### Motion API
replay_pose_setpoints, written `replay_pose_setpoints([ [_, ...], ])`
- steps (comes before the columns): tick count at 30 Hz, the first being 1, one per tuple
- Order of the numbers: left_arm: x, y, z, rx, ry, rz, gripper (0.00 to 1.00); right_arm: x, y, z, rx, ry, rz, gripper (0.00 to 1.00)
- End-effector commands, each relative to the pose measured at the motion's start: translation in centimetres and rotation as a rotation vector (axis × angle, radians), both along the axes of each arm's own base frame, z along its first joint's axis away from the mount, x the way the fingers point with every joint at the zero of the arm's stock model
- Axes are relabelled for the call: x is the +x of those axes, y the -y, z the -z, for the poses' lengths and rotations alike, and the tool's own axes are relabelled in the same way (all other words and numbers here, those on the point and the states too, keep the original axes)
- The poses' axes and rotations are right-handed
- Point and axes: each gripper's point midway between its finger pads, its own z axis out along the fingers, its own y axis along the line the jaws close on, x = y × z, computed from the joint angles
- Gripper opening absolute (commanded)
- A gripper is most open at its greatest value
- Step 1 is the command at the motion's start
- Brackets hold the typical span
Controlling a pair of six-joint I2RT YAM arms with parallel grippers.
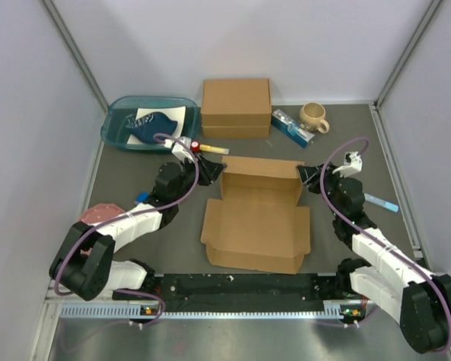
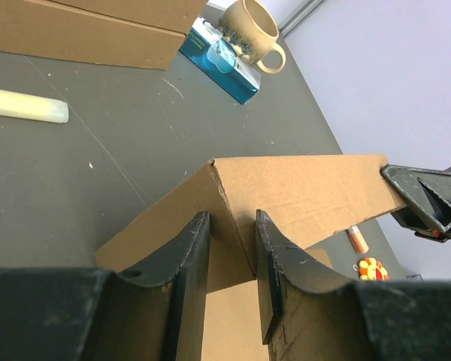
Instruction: Fold the paper box
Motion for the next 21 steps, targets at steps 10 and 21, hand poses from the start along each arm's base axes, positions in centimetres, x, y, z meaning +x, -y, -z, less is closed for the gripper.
replay_pose_setpoints([
  [10, -5.8, -3.2, 13.9, 0.245, -0.389, -0.015, 0.21, -7.6, 0.1, 12.4, -0.098, -0.484, 0.019, 0.42],
  [21, -7.1, -2.8, 15.8, 0.267, -0.419, 0.003, 0.18, -10.0, 0.6, 16.3, -0.083, -0.589, 0.045, 0.38],
])
